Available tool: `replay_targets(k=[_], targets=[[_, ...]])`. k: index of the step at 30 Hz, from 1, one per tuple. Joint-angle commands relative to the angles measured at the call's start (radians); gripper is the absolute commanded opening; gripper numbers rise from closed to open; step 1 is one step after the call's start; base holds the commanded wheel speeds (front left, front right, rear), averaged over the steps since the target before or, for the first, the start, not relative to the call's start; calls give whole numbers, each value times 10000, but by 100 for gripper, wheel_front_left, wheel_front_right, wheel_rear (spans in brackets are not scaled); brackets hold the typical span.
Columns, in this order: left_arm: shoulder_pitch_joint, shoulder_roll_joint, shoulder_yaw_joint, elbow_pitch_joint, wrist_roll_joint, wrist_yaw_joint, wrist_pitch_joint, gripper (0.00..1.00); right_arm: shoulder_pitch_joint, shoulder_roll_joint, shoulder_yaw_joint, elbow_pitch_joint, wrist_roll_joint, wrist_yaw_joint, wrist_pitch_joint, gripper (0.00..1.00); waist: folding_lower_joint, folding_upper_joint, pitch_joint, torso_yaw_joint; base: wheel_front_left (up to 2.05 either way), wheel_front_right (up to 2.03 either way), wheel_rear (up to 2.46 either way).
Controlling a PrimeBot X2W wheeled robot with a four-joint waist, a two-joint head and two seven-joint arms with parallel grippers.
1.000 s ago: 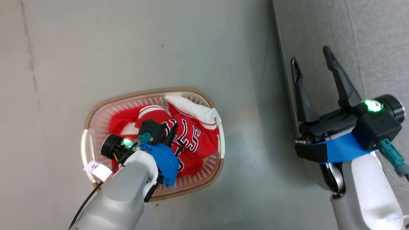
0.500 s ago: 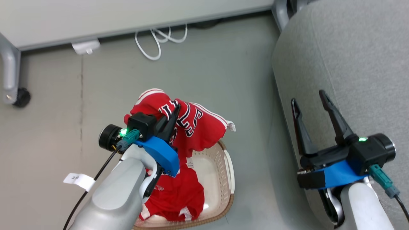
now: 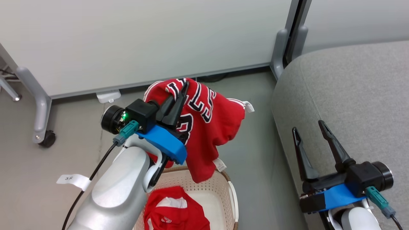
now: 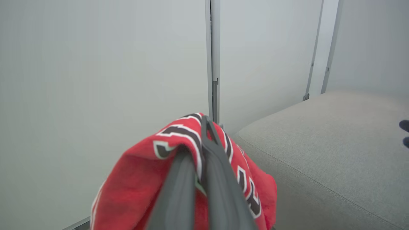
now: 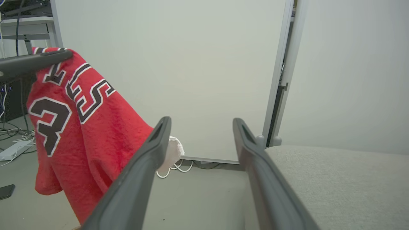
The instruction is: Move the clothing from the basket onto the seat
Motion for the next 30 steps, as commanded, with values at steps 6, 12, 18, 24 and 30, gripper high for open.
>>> replay_targets(k=[6, 12, 18, 24, 30], targets=[[60, -19, -206, -503, 3, -75, -42, 0, 405, 30, -130, -7, 100, 5, -31, 100, 3, -1, -369, 82, 0, 0, 0], [155, 85, -335, -873, -10, -45, 74, 0, 488, 33, -168, -65, 261, 5, -30, 100, 3, -1, -395, 130, 0, 0, 0], [225, 157, -397, -1070, -41, 23, 118, 0, 101, 35, -15, -217, 189, 5, -30, 100, 3, -1, -390, 160, 0, 0, 0], [184, 166, -448, -1192, -51, 86, 117, 0, -880, -670, 992, -376, 600, 5, -30, 100, 3, -1, -326, 201, 0, 0, 0], [-1, 80, -542, -1254, -5, 89, 100, 0, -2366, -1640, 2528, -76, 1169, 5, -22, 100, 3, -1, -93, 340, 0, 0, 0]])
